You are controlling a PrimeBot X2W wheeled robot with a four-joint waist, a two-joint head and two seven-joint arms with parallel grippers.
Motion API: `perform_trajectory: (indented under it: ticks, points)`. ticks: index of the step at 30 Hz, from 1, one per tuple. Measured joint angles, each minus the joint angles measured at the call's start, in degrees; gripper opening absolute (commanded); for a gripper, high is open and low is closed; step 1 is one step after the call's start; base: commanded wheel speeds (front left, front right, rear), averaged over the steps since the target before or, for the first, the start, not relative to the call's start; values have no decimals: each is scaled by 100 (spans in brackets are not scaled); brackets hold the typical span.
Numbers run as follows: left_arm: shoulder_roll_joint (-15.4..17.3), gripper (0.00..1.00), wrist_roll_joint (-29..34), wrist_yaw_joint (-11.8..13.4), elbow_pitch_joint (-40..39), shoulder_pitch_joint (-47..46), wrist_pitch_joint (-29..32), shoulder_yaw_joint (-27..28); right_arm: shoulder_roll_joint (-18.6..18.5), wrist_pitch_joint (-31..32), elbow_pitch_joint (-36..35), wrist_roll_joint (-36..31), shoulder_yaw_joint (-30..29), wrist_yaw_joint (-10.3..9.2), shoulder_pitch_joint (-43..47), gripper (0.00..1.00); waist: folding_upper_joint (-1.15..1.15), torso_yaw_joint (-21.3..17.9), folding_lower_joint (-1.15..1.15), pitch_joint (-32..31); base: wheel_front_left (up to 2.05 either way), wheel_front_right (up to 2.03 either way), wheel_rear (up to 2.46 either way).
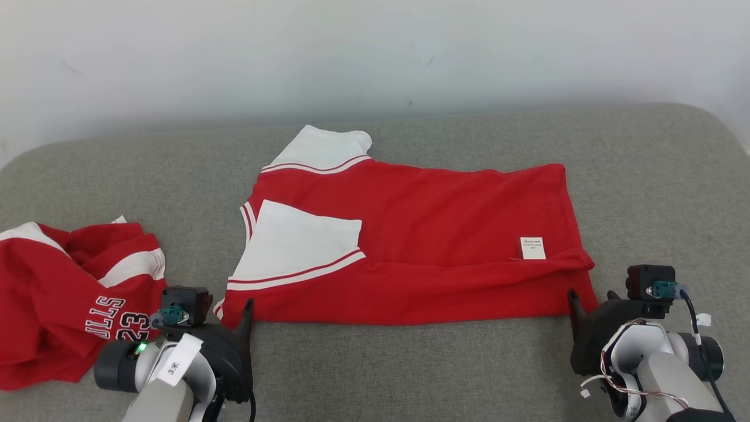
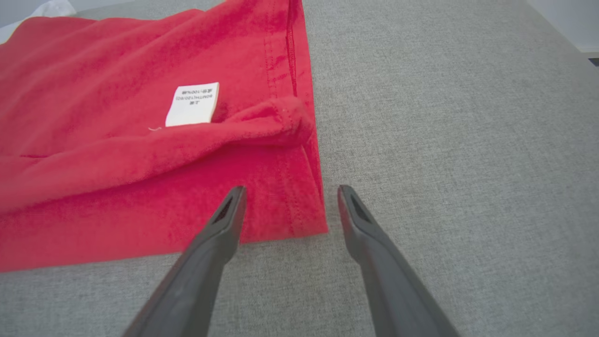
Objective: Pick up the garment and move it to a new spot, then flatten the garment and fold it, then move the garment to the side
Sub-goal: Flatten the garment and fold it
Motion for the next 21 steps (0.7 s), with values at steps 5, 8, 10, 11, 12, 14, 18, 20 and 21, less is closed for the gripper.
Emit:
perform_trajectory:
  ticks: [5, 8, 10, 11, 12, 14, 18, 20, 21]
  points:
    - [0, 100, 11, 0, 55, -59, 76, -27, -2, 4, 9, -1, 23, 2, -113, 100, 0, 33, 0, 100, 0, 0, 0]
    - [2, 100, 23, -7, 85, -145, 134, -31, -5, 10, 56, -12, 46, 22, -124, 100, 0, 58, 0, 155, 0, 0, 0]
    - [5, 100, 23, -8, 129, -145, 170, -36, -8, 49, 89, -55, 57, 25, -155, 100, 1, 71, 1, 174, 0, 0, 0]
    - [8, 100, 23, -13, 141, -143, 179, -47, -9, 51, 103, -63, 58, 25, -185, 100, 0, 74, 0, 179, 0, 0, 0]
    - [3, 100, 23, -16, 174, -137, 259, -60, -14, 51, 113, -68, 57, 25, -216, 100, 0, 78, 1, 187, 0, 0, 0]
    - [1, 100, 14, -47, 222, -120, 279, -62, -18, 52, 160, -76, 57, 25, -211, 100, 0, 78, 0, 192, 0, 0, 0]
    - [15, 88, -11, -102, 282, -116, 396, -54, -16, 57, 209, -76, 69, 25, -213, 100, 0, 69, 0, 206, 0, 0, 0]
    - [18, 62, -19, -115, 292, -116, 426, -54, -14, 56, 212, -76, 73, 25, -214, 100, 0, 58, 1, 227, 0, 0, 0]
    - [18, 35, -19, -126, 302, -117, 455, -58, -14, 57, 216, -76, 74, 25, -214, 100, 1, 54, 1, 234, 0, 0, 0]
